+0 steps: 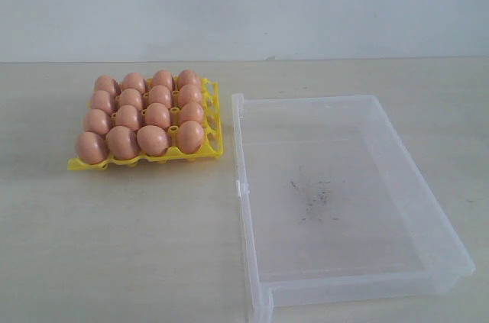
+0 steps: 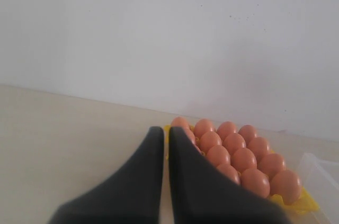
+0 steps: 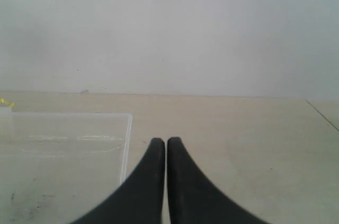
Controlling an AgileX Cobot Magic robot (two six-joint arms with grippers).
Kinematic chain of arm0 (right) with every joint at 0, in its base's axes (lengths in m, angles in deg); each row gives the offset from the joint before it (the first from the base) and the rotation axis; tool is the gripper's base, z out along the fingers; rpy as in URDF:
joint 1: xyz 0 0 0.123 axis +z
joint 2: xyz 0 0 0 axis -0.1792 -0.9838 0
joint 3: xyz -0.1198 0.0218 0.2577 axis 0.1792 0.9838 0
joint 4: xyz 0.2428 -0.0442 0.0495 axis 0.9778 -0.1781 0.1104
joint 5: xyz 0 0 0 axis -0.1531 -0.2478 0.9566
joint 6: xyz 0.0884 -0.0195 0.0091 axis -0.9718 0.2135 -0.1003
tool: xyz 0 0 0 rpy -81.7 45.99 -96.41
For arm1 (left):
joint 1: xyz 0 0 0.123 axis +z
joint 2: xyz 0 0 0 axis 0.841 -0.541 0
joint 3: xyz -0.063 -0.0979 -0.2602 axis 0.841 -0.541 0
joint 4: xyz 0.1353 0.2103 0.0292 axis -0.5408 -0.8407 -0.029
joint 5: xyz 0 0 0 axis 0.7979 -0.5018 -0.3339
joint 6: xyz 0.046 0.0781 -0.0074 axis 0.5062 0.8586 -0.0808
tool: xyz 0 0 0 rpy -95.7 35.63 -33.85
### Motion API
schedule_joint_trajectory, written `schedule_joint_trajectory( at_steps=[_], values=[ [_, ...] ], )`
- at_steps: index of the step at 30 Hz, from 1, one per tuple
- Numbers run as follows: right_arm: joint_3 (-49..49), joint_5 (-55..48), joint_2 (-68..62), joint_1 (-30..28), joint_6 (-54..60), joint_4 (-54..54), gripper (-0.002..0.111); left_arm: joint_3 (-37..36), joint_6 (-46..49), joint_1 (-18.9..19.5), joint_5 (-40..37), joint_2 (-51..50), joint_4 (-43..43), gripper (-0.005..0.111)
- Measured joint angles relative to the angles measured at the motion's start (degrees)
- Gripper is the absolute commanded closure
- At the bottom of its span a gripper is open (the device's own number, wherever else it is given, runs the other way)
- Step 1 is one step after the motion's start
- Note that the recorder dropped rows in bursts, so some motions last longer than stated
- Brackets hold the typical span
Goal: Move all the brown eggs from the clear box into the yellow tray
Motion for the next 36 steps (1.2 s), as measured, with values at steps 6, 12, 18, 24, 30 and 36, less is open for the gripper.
schedule_joint_trajectory(
  at_steps=[6, 12, 18, 24, 30, 36],
  values=[
    [0.0, 0.0, 0.0, 0.0, -0.7, 0.0, 0.109, 0.0, 0.0, 0.0, 0.0, 0.0, 0.0, 0.103],
    [0.0, 0.0, 0.0, 0.0, -0.7, 0.0, 0.109, 0.0, 0.0, 0.0, 0.0, 0.0, 0.0, 0.103],
    [0.0, 0.0, 0.0, 0.0, -0.7, 0.0, 0.109, 0.0, 0.0, 0.0, 0.0, 0.0, 0.0, 0.103],
    [0.0, 0.0, 0.0, 0.0, -0.7, 0.0, 0.109, 0.0, 0.0, 0.0, 0.0, 0.0, 0.0, 0.103],
    [0.0, 0.0, 0.0, 0.0, -0.8, -0.1, 0.109, 0.0, 0.0, 0.0, 0.0, 0.0, 0.0, 0.103],
    [0.0, 0.0, 0.0, 0.0, -0.8, -0.1, 0.109, 0.0, 0.0, 0.0, 0.0, 0.0, 0.0, 0.103]
  ],
)
